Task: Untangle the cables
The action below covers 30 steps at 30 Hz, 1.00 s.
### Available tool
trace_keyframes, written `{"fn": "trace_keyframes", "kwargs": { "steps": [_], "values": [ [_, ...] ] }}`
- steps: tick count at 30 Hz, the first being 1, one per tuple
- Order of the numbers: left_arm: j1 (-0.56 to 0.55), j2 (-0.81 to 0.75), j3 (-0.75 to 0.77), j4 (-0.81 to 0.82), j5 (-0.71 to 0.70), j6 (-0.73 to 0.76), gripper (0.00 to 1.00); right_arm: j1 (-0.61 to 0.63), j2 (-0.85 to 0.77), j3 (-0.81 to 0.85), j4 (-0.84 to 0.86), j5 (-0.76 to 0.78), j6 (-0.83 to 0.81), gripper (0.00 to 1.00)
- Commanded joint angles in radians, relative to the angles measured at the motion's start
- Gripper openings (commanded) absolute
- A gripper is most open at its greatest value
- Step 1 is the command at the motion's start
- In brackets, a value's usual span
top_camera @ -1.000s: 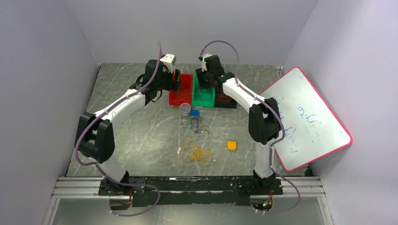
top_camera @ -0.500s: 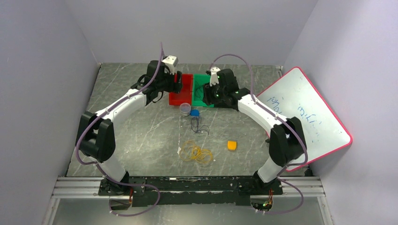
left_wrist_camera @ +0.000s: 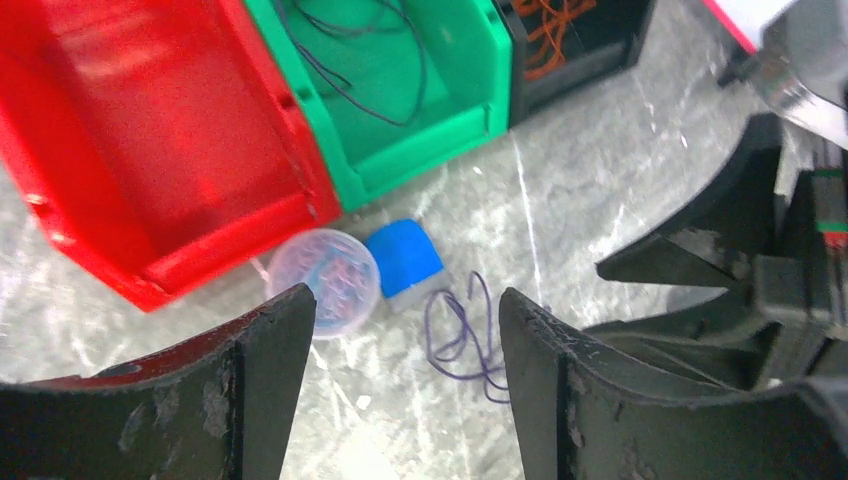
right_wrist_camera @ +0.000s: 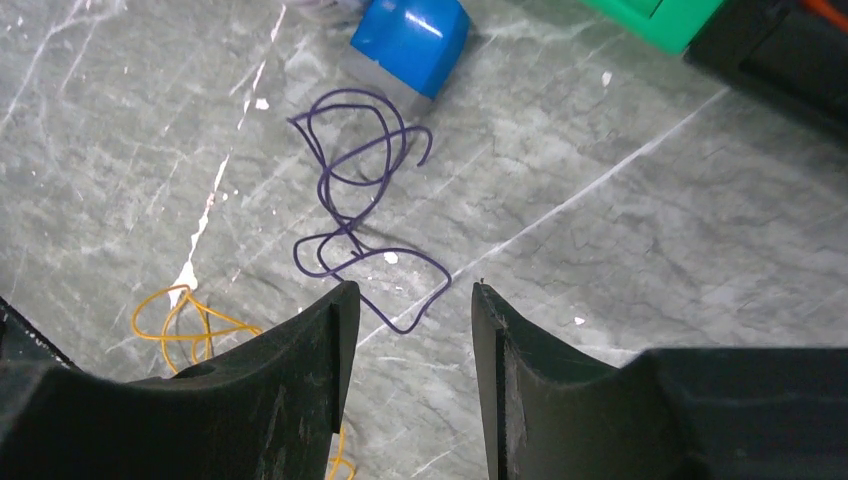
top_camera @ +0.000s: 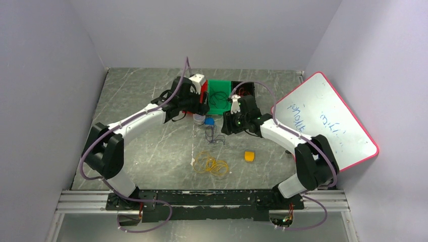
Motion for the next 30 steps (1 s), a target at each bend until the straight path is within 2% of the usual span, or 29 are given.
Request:
{"fn": "trace_keyframes", "kwargs": {
  "steps": [1, 12, 22, 30],
  "values": [
    [-0.054, -0.003, -0.036, 0.010, 0.028, -0.059, 0.72, 0.002, -0.021, -0.049, 0.080, -0.019, 0.061, 0.49],
    [-0.119, 0.106, -0.025, -0.018, 0.001, -0.044, 0.65, -0.014, -0.129, -0.161, 0.092, 0.219, 0.194, 0.50],
    [-0.131, 0.152, -0.043, -0.049, -0.016, -0.007, 0.59, -0.028, -0.147, -0.224, 0.140, 0.189, 0.242, 0.50],
    [-0.129, 0.195, -0.033, -0.036, -0.040, 0.020, 0.44, -0.029, -0.136, -0.214, 0.139, 0.180, 0.228, 0.49]
  ]
}}
